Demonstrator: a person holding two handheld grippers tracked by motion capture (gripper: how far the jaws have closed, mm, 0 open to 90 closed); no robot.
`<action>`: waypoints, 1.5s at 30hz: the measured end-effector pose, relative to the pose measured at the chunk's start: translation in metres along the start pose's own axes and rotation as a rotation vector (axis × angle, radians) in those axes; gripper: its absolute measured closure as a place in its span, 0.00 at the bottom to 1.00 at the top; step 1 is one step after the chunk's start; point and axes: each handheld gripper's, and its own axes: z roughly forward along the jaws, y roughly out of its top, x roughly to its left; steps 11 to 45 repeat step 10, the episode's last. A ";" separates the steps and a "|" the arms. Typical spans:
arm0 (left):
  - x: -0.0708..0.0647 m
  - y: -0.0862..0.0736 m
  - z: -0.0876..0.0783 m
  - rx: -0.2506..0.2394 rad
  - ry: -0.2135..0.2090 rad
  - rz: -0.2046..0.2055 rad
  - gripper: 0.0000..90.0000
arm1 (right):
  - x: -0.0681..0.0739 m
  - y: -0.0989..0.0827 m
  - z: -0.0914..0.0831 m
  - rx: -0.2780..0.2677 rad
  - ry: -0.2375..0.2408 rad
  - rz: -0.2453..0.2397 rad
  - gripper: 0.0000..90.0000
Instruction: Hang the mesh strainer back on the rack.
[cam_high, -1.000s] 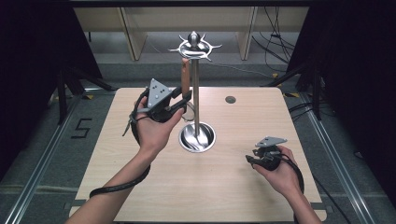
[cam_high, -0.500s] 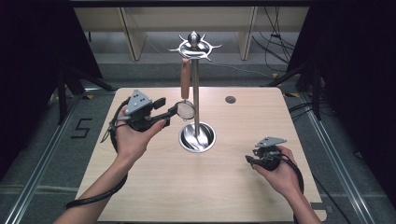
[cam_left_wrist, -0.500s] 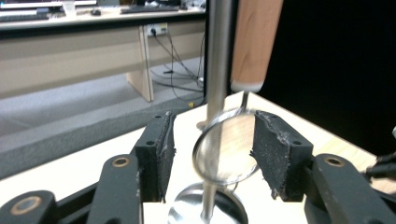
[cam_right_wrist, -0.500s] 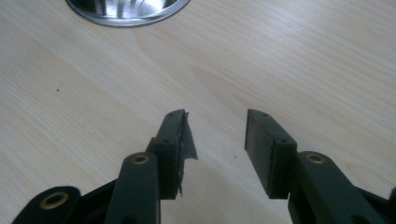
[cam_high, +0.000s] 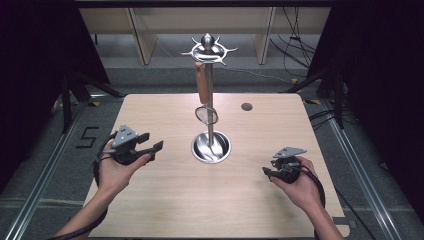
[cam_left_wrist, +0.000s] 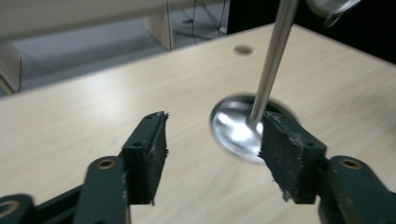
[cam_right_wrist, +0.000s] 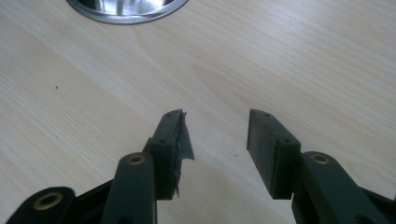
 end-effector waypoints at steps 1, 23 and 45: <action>0.004 -0.009 -0.001 0.008 0.007 -0.001 0.47 | 0.000 0.000 0.000 0.001 -0.001 0.001 0.63; 0.031 -0.060 -0.007 0.091 0.031 -0.081 0.46 | 0.000 0.001 0.000 -0.001 -0.002 0.002 0.61; 0.031 -0.060 -0.007 0.091 0.031 -0.081 0.46 | 0.000 0.001 0.000 -0.001 -0.002 0.002 0.61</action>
